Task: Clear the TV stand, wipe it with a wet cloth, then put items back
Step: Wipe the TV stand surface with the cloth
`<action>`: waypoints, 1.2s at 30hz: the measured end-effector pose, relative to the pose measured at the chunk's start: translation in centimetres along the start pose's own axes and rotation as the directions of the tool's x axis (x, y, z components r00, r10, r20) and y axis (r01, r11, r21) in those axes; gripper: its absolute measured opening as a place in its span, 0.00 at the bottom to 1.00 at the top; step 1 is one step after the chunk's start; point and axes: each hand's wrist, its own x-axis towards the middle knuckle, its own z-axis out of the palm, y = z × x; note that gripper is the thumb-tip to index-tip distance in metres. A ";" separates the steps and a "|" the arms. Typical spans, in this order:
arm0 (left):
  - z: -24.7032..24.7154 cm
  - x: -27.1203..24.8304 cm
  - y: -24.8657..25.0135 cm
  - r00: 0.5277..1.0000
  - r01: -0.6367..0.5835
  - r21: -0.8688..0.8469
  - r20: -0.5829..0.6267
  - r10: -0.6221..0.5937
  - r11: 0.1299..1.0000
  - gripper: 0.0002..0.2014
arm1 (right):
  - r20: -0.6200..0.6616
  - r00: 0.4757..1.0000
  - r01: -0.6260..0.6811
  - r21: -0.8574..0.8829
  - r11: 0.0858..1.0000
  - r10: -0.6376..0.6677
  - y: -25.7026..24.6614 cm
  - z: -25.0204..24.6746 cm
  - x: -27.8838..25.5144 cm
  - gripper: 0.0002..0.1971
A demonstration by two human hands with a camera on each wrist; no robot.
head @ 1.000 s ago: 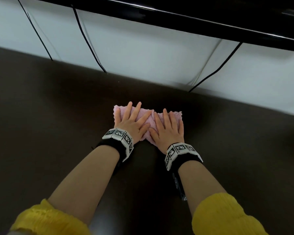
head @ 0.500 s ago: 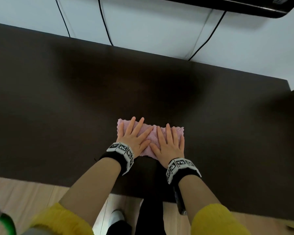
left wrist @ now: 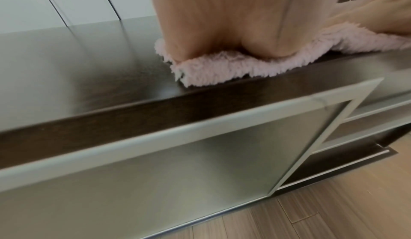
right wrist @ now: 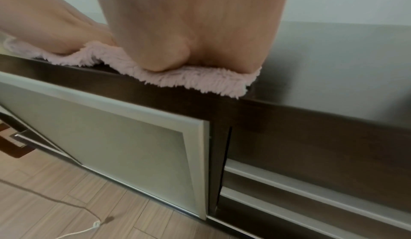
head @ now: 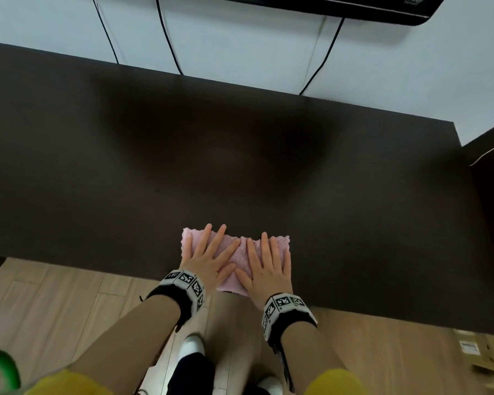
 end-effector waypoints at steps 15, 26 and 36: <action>-2.0 3.3 12.3 0.999 0.022 -0.042 -0.032 -0.023 0.999 0.29 | 0.033 0.999 -0.024 -0.010 1.000 0.024 10.6 -1.1 -2.7 0.37; -6.0 9.9 12.4 0.991 0.070 -0.085 -0.105 -0.079 0.994 0.27 | 0.012 1.000 -0.017 -0.047 0.999 0.017 13.2 -5.3 4.3 0.33; -12.6 20.4 10.5 0.995 0.045 -0.096 -0.088 -0.054 0.994 0.26 | 0.003 0.999 -0.047 -0.050 0.998 0.047 16.6 -10.5 14.5 0.36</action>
